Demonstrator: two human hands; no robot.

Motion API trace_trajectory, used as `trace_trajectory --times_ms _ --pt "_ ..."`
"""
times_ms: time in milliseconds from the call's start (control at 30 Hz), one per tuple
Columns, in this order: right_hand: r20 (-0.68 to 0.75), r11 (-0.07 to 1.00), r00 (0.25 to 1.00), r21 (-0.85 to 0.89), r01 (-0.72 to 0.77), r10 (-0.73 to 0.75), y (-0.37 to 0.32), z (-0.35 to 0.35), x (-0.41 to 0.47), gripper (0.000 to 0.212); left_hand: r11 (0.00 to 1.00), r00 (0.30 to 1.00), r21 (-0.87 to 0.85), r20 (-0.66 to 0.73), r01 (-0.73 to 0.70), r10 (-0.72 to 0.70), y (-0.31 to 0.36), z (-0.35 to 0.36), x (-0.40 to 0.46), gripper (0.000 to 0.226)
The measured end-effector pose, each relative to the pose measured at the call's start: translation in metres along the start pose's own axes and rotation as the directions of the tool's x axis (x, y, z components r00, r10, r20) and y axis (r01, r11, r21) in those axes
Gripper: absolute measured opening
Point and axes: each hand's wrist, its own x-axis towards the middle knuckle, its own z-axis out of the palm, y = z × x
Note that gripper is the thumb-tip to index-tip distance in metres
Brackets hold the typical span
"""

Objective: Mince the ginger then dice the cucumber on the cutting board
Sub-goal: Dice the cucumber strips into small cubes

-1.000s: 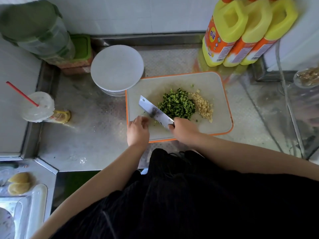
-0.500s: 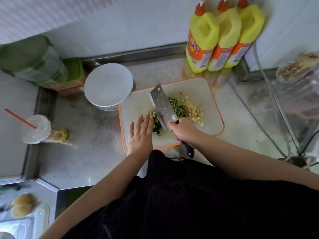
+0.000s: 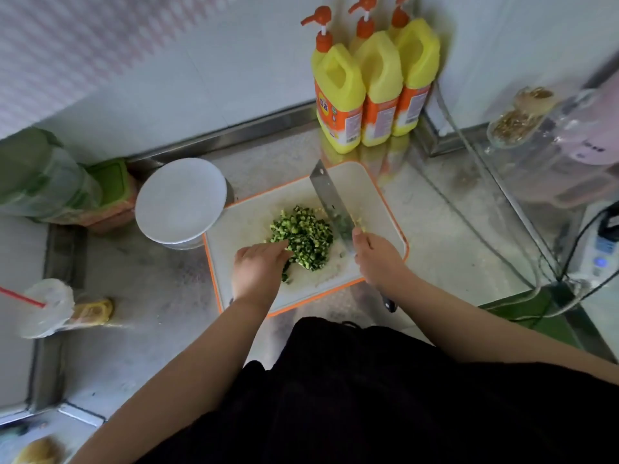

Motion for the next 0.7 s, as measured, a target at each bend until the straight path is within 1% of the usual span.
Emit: trace_trajectory --times_ms 33,100,167,200,233,267,300,333,367,400,433,467,500,533,567,600,667,700 --pt "-0.009 1.0 1.0 0.004 -0.019 0.019 0.004 -0.002 0.002 0.049 0.999 1.0 -0.018 0.015 -0.028 0.028 0.007 0.0 0.004 0.025" --pt "-0.015 0.999 0.999 -0.001 -0.049 0.048 0.008 -0.005 0.004 0.048 0.995 0.994 0.003 0.039 -0.103 0.103 0.02 0.004 0.012 0.032" --pt "0.0 0.997 0.998 -0.037 -0.064 0.064 0.007 -0.006 0.001 0.048 0.992 0.983 0.016 0.139 -0.123 0.119 0.034 0.012 0.021 0.031" --pt "0.02 0.996 0.998 -0.07 -0.061 0.062 0.006 -0.005 -0.001 0.048 0.991 0.98 -0.009 0.146 -0.136 0.135 0.041 0.015 0.024 0.029" --pt "0.044 0.992 0.998 -0.12 -0.046 0.052 0.006 -0.005 -0.003 0.046 0.986 0.984 -0.076 0.096 -0.145 0.152 0.048 0.015 0.026 0.026" --pt "0.07 0.985 0.997 -0.172 -0.026 0.038 0.005 -0.005 -0.005 0.042 0.974 0.988 -0.167 -0.031 -0.153 0.15 0.055 0.013 0.029 0.024" --pt "0.087 0.978 0.996 -0.207 -0.002 0.02 0.004 -0.003 -0.006 0.037 0.956 0.975 -0.25 -0.194 -0.155 0.107 0.06 0.008 0.031 0.023" --pt "0.097 0.979 0.995 -0.205 0.016 0.004 0.003 -0.001 -0.008 0.034 0.936 0.937 -0.31 -0.344 -0.165 0.051 0.061 0.003 0.032 0.023" --pt "0.11 0.977 0.994 -0.211 0.04 -0.017 0.002 0.001 -0.01 0.032 0.924 0.901 -0.337 -0.434 -0.182 0.019 0.06 -0.004 0.032 0.026" --pt "0.128 0.967 0.991 -0.246 0.072 -0.041 0.001 0.005 -0.012 0.032 0.927 0.886 -0.311 -0.462 -0.208 0.043 0.057 -0.009 0.03 0.032" --pt "0.153 0.945 0.986 -0.307 0.111 -0.066 0.0 0.009 -0.014 0.034 0.943 0.891 -0.23 -0.437 -0.242 0.122 0.052 -0.012 0.024 0.039" --pt "0.183 0.918 0.98 -0.369 0.144 -0.08 0.0 0.015 -0.015 0.039 0.955 0.905 -0.098 -0.359 -0.279 0.228 0.047 -0.013 0.015 0.049" --pt "0.223 0.883 0.97 -0.432 0.185 -0.094 0.001 0.019 -0.015 0.044 0.946 0.917 0.052 -0.234 -0.321 0.324 0.041 -0.01 0.005 0.061" --pt "0.257 0.858 0.961 -0.465 0.219 -0.106 0.001 0.022 -0.015 0.048 0.915 0.923 0.19 -0.086 -0.355 0.375 0.033 -0.004 -0.006 0.071" --pt "0.287 0.843 0.95 -0.475 0.254 -0.124 0.001 0.025 -0.014 0.049 0.879 0.925 0.295 0.06 -0.375 0.374 0.027 0.002 -0.014 0.08" --pt "0.309 0.84 0.942 -0.47 0.271 -0.131 0.001 0.028 -0.013 0.051 0.856 0.925 0.352 0.177 -0.377 0.335 0.024 0.009 -0.02 0.089" --pt "0.344 0.839 0.929 -0.46 0.291 -0.133 0.001 0.033 -0.011 0.061 0.855 0.921 0.381 0.304 -0.352 0.244 0.026 0.016 -0.024 0.103" --pt "0.356 0.831 0.923 -0.462 0.309 -0.145 0.0 0.036 -0.011 0.068 0.858 0.916 0.38 0.337 -0.345 0.219 0.029 0.017 -0.023 0.104"
